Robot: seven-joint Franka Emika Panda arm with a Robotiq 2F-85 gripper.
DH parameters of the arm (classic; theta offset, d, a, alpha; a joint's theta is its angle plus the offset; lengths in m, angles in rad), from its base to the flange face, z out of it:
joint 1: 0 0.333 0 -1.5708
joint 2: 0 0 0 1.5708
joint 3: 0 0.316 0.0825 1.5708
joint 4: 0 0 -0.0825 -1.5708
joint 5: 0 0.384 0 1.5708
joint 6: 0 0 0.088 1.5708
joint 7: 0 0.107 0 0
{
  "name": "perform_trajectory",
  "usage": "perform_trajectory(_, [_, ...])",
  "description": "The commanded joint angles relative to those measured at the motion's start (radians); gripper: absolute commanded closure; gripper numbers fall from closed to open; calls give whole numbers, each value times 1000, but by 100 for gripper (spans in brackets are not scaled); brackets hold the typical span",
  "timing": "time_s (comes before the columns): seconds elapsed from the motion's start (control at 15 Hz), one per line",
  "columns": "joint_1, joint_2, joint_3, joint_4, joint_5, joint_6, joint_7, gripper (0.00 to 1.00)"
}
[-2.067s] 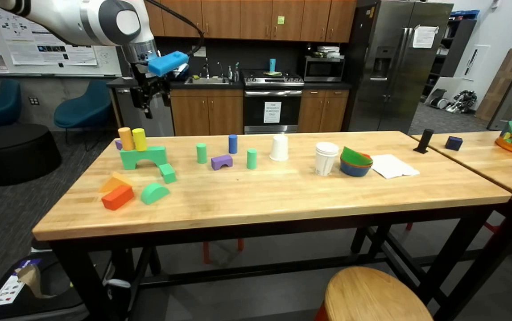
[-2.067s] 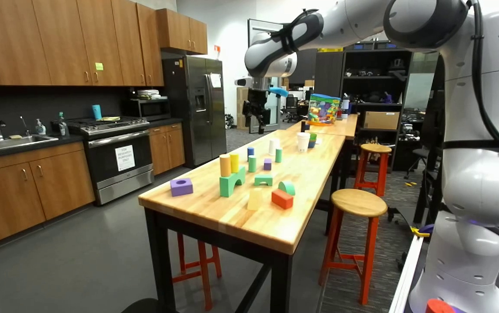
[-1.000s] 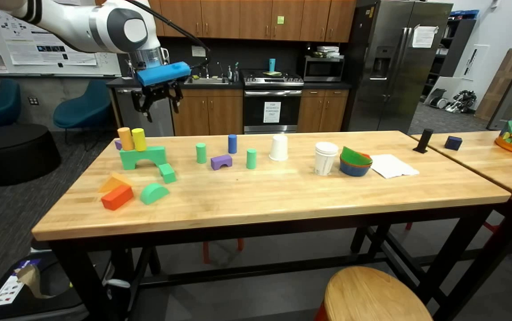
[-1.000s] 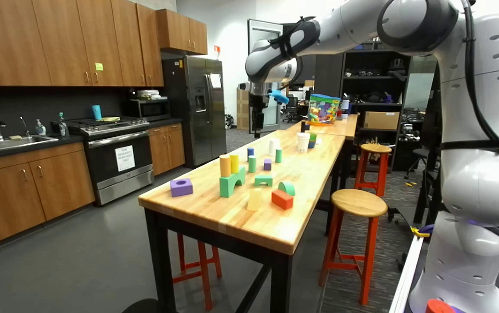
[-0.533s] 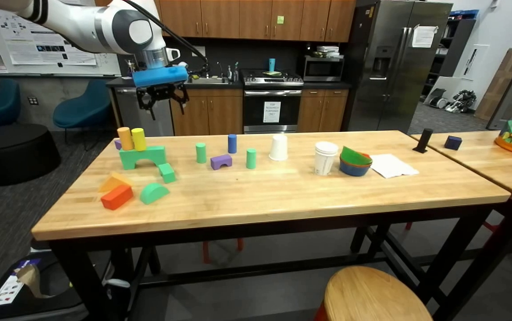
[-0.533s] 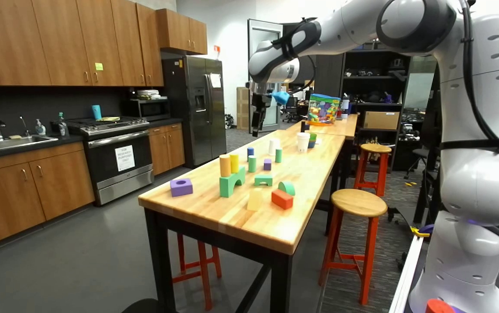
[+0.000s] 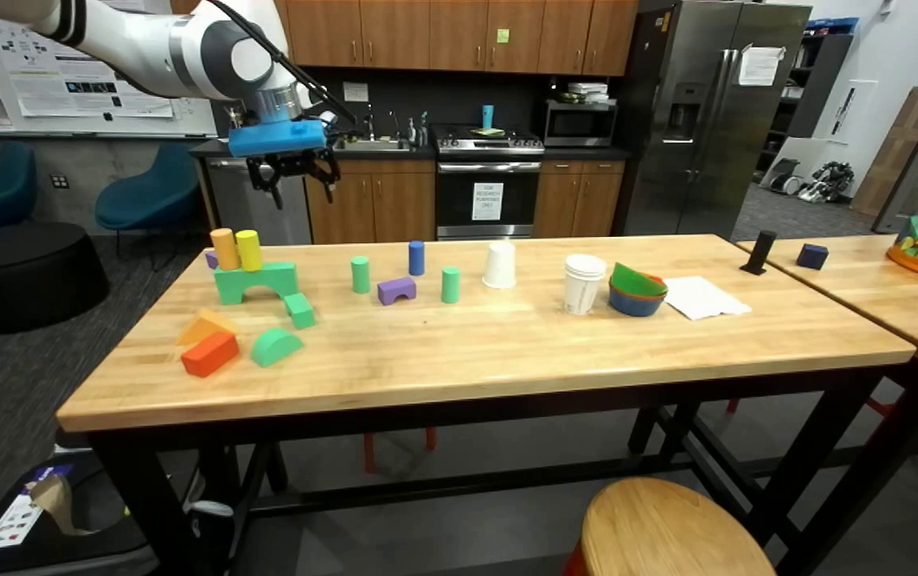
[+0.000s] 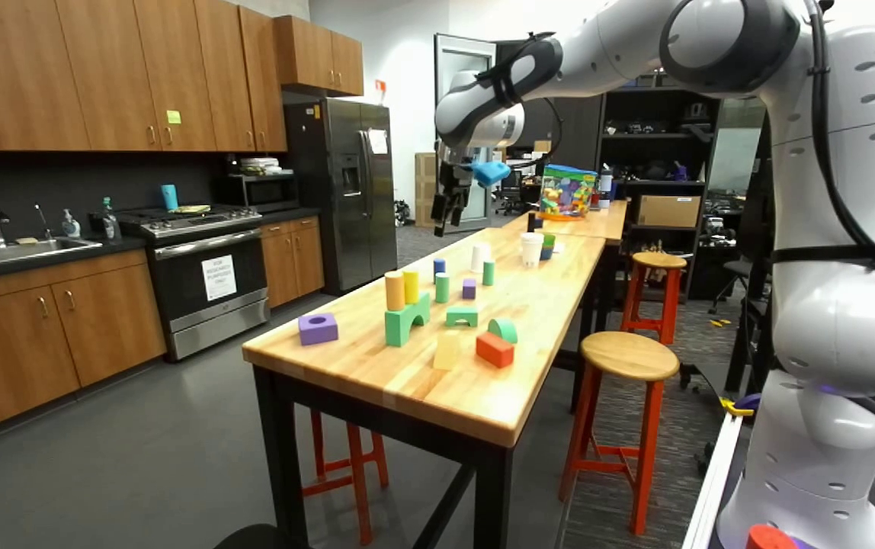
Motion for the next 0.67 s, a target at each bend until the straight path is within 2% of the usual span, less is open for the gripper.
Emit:
perform_trajectory(0.0, [13, -4, -12, -13, -21, 44, 214, 0])
perform_trajectory(0.13, [24, -6, -20, -24, -46, 69, 342, 0])
perform_trajectory(0.2, [6, 1, -3, -6, -18, 38, 238, 0])
perform_trajectory(0.4, [12, 1, -8, -15, -30, 53, 311, 0])
perform_trajectory(0.6, [9, -12, 0, -28, -8, 23, 269, 0])
